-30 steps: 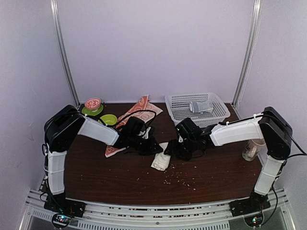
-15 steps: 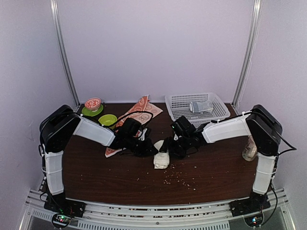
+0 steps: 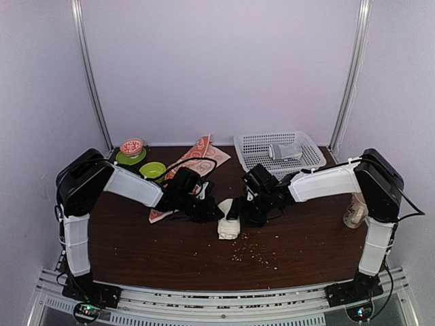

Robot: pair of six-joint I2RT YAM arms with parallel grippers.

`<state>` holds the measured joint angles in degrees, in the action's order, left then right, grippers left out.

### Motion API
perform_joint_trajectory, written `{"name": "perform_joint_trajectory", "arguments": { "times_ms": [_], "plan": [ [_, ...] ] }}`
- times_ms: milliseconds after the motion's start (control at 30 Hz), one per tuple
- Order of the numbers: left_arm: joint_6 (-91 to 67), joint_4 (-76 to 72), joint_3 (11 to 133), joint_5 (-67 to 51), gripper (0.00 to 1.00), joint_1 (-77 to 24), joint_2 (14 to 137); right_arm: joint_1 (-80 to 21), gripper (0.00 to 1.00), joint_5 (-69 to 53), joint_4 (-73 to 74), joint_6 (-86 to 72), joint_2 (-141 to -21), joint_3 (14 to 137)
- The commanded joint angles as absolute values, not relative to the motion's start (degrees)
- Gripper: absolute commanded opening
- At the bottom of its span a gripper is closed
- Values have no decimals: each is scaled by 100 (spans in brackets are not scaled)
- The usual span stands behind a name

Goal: Roll the towels
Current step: Roll the towel at the center of the board, then pick up the towel from the towel pile.

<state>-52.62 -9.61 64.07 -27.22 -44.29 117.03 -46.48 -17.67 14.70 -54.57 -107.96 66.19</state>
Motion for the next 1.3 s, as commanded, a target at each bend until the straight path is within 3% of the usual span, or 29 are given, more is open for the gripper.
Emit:
{"name": "perform_joint_trajectory", "arguments": {
  "times_ms": [0, 400, 633, 833, 967, 1100, 1267],
  "plan": [
    [-5209, -549, 6308, -2601, 8, -4448, 11835, -4782, 69, -2046, 1577, -5256, -10925, 6794],
    [-5248, -629, 6109, -2648, 8, -4464, 11863, -4957, 71, -2269, 2491, -4537, -11418, 7737],
    [-5373, -852, 5980, -2715, 8, -4482, 11804, -5065, 65, -2365, 3162, -4185, -11837, 8095],
    [-5366, -840, 5968, -2692, 8, -4491, 11719, -5124, 46, -2151, 3184, -4200, -11871, 7988],
    [-5353, -783, 5927, -2661, 8, -4491, 11609, -5121, 20, -1897, 3285, -4066, -11821, 7926],
    [-5344, -686, 5857, -2566, 8, -4483, 11320, -5015, 1, -1591, 3390, -3878, -11488, 7857],
    [-5308, -433, 5737, -2370, 8, -4482, 10756, -4739, 0, -1289, 3799, -3450, -10706, 7995]
  ]
}}
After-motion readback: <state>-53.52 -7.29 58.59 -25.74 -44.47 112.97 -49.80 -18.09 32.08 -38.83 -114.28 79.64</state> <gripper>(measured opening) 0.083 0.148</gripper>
